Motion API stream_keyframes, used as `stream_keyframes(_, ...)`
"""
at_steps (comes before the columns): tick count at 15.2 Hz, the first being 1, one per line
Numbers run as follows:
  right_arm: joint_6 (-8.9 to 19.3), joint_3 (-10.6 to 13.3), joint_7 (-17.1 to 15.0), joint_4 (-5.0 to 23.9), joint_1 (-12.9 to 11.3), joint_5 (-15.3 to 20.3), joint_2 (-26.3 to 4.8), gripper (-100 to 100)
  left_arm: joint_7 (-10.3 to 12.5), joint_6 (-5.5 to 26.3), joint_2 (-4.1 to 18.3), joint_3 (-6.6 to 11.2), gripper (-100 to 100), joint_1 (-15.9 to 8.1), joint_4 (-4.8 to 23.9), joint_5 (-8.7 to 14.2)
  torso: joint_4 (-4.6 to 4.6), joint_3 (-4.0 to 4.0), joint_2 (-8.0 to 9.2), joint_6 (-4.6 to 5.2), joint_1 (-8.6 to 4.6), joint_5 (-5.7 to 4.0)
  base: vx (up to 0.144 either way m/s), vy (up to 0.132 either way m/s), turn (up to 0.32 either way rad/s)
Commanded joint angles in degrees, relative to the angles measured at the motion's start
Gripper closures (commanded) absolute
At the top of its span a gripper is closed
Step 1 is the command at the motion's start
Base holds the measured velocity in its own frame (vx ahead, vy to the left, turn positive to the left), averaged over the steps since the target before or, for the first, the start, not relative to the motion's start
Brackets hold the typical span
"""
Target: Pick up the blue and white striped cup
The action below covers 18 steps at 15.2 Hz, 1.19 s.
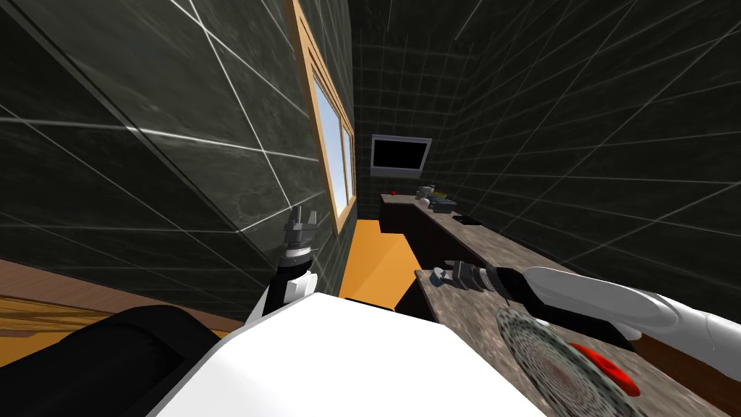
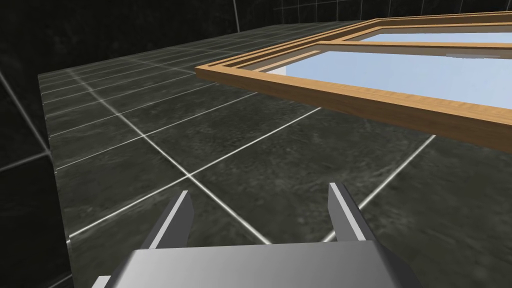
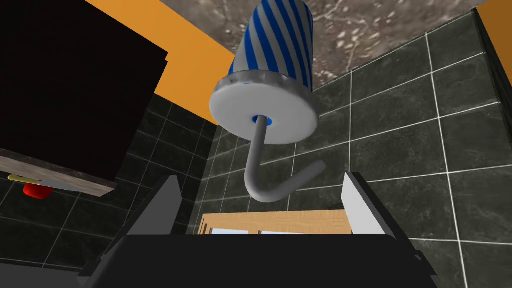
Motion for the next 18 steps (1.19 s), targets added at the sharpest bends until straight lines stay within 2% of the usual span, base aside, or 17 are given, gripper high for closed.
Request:
stream_keyframes(1, -0.19, 0.55, 0.47, 0.02, 1.61, 1.19, -2.86, -100, 0.0, 0.0, 0.0, 0.0, 0, 0.0, 0.0, 0.0, 0.0, 0.0, 0.0, 0.0, 0.0, 0.0, 0.018, -0.01, 0.065)
stream_keyframes(5, -0.72, 2.11, 0.35, -0.33, 3.07, 3.74, -7.87, -100, 0.0, 0.0, 0.0, 0.0, 0, 0.0, 0.0, 0.0, -0.01, -0.02, -0.03, 0.0, 0.0, 0.0, 0.024, -0.012, 0.067)
stream_keyframes(7, -0.72, 2.11, 0.35, -0.33, 3.07, 3.74, -8.46, -100, 0.0, 0.0, 0.0, 0.0, 0, 0.0, 0.0, 0.0, -0.01, -0.03, -0.06, 0.0, 0.0, 0.0, 0.027, -0.008, 0.036)
stream_keyframes(10, -1.26, 3.6, 0.25, -1.02, 4.56, 5.96, -11.94, -100, 0.0, 0.0, 0.0, 0.0, 0, 0.0, 0.0, 0.0, -0.01, -0.03, -0.06, 0.0, 0.04, 0.01, 0.032, -0.001, 0.067)
stream_keyframes(12, -1.26, 3.6, 0.25, -1.02, 4.56, 5.96, -11.94, -100, 0.0, 0.0, 0.0, 0.0, 0, 0.0, 0.0, 0.0, -0.02, -0.05, -0.09, 0.0, 0.06, 0.01, 0.035, -0.002, 0.041)
stream_keyframes(13, -1.51, 4.28, 0.21, -1.44, 5.26, 6.92, -13.34, -100, 0.0, 0.0, 0.0, 0.0, 0, 0.0, 0.0, 0.0, -0.02, -0.04, -0.07, 0.01, 0.04, 0.0, 0.038, 0.003, 0.052)
stream_keyframes(18, -2.33, 6.32, 0.15, -3.27, 7.46, 9.89, -17.2, -100, 0.0, 0.0, 0.0, 0.0, 0, 0.01, 0.0, 0.0, -0.09, -0.22, -0.37, -0.02, 0.15, 0.03, 0.094, 0.016, 0.11)
